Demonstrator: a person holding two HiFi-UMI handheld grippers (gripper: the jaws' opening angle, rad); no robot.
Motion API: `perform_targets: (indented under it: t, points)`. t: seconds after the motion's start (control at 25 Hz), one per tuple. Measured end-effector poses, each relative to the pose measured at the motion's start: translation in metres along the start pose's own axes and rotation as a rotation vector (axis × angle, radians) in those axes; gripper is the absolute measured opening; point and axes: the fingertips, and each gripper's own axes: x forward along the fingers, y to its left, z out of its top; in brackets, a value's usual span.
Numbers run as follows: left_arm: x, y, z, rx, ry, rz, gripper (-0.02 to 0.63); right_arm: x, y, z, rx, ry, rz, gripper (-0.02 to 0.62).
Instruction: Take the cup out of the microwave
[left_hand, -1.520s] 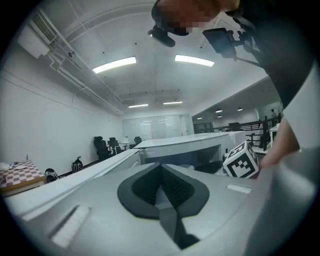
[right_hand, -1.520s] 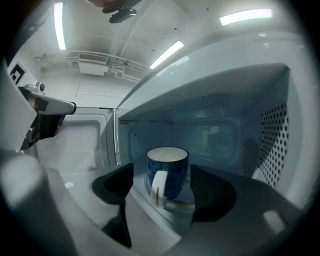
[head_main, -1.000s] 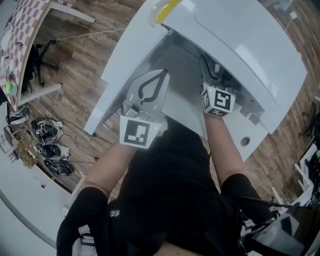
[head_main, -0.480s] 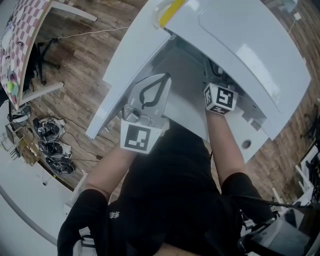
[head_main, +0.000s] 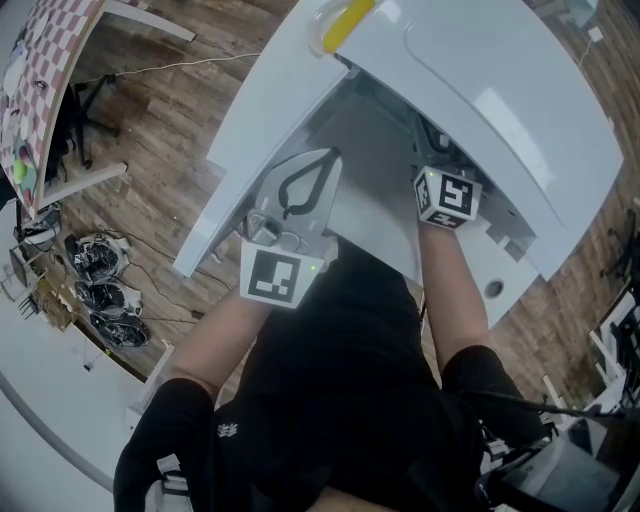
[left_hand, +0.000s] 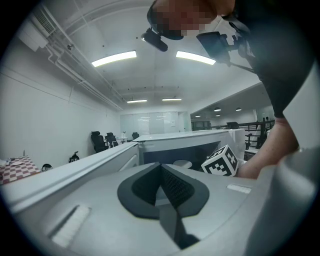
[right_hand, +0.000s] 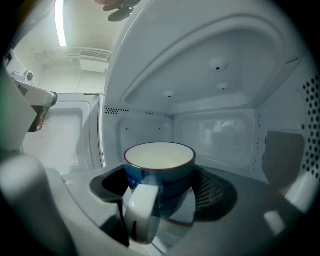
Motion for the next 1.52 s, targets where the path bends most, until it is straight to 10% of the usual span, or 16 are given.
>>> perform_targets:
  t: [1.52]
  points:
    - [-0.123, -0.003, 0.075, 0.028, -0.175, 0.122, 0.003, -0.127, 0.047, 0.035, -0.009, 0.022, 0.059, 0.385]
